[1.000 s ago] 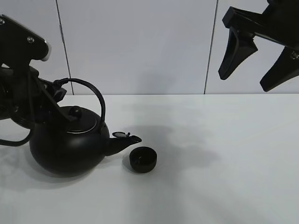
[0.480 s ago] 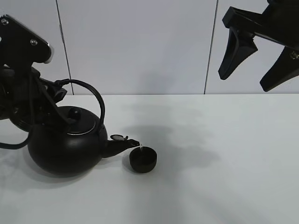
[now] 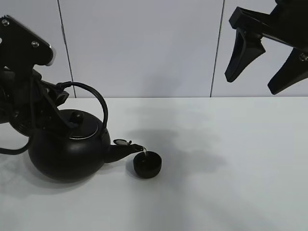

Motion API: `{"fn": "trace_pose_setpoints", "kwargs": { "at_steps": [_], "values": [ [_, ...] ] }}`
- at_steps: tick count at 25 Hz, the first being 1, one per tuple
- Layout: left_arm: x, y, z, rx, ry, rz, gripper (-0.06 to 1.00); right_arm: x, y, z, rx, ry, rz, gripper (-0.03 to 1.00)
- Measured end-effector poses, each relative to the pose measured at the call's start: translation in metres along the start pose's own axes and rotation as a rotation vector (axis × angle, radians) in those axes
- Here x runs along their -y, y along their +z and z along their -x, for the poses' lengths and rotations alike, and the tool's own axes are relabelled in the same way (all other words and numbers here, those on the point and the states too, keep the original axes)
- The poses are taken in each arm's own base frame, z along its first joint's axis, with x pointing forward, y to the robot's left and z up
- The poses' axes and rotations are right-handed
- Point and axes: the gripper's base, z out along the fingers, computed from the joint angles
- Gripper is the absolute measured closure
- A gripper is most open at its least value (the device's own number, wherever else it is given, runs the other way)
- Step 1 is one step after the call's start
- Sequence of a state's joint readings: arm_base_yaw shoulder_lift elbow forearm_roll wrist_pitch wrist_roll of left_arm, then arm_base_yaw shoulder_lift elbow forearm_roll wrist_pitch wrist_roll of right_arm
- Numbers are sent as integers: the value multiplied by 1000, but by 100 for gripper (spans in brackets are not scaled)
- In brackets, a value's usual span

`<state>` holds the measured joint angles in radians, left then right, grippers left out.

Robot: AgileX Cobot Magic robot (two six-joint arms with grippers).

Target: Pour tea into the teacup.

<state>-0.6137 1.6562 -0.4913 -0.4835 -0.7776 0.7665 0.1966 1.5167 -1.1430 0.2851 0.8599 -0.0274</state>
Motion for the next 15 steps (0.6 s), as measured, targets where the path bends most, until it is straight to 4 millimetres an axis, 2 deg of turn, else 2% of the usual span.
{"fn": "trace_pose_setpoints", "kwargs": {
  "at_steps": [15],
  "values": [
    [0, 0, 0, -1, 13, 1, 83, 0, 0, 0, -1, 0, 0, 43]
  ]
}}
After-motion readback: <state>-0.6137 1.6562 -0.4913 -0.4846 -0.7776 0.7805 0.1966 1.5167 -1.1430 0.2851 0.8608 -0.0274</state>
